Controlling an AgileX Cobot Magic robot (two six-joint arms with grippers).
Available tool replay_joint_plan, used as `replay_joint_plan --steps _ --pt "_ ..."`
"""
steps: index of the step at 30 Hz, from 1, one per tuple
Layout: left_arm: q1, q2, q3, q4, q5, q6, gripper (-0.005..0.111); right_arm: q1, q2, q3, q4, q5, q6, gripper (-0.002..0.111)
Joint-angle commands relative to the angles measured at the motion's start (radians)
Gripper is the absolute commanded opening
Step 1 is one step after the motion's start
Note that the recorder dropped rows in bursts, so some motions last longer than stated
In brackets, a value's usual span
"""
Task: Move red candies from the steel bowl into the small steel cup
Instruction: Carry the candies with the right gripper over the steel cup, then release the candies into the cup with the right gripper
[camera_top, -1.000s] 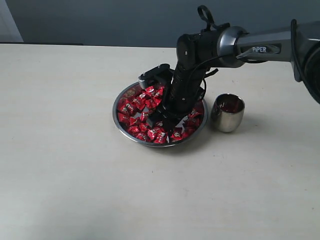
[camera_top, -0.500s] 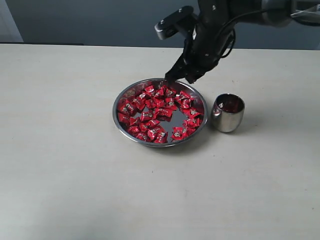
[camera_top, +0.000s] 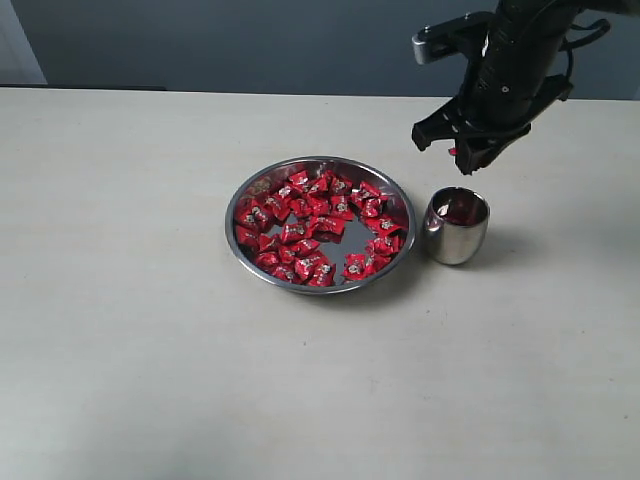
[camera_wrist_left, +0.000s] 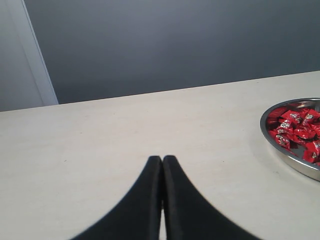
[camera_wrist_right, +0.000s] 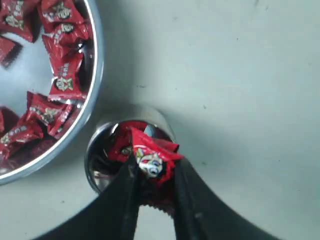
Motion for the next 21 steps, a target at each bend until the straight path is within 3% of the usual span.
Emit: replay_joint_plan --steps 1,5,7,8,10,15,21 --pt "-0.006 -0.005 0.002 -0.004 -0.006 -0.004 0.0 -0.008 0.007 0.007 0.022 0.046 -0.028 0.006" --pt "-0.006 -0.005 0.002 -0.004 -0.006 -0.004 0.0 -0.008 0.032 0.007 0.046 0.049 -0.049 0.006" --pt "-0.006 -0.005 0.002 -0.004 -0.006 -0.004 0.0 -0.008 0.044 0.007 0.046 0.06 -0.049 0.019" --pt "-0.006 -0.005 0.002 -0.004 -0.006 -0.004 0.0 -0.008 0.044 0.007 0.043 0.064 -0.051 0.031" --pt "-0.006 -0.005 0.002 -0.004 -0.006 -0.004 0.0 -0.008 0.044 0.007 0.02 0.07 -0.051 0.04" --pt "-0.006 -0.005 0.002 -0.004 -0.006 -0.004 0.0 -0.006 0.038 0.007 0.042 0.064 -0.049 0.04" --pt "-0.006 -0.005 0.002 -0.004 -0.006 -0.004 0.0 0.088 0.047 0.007 0.314 -0.13 -0.249 0.04"
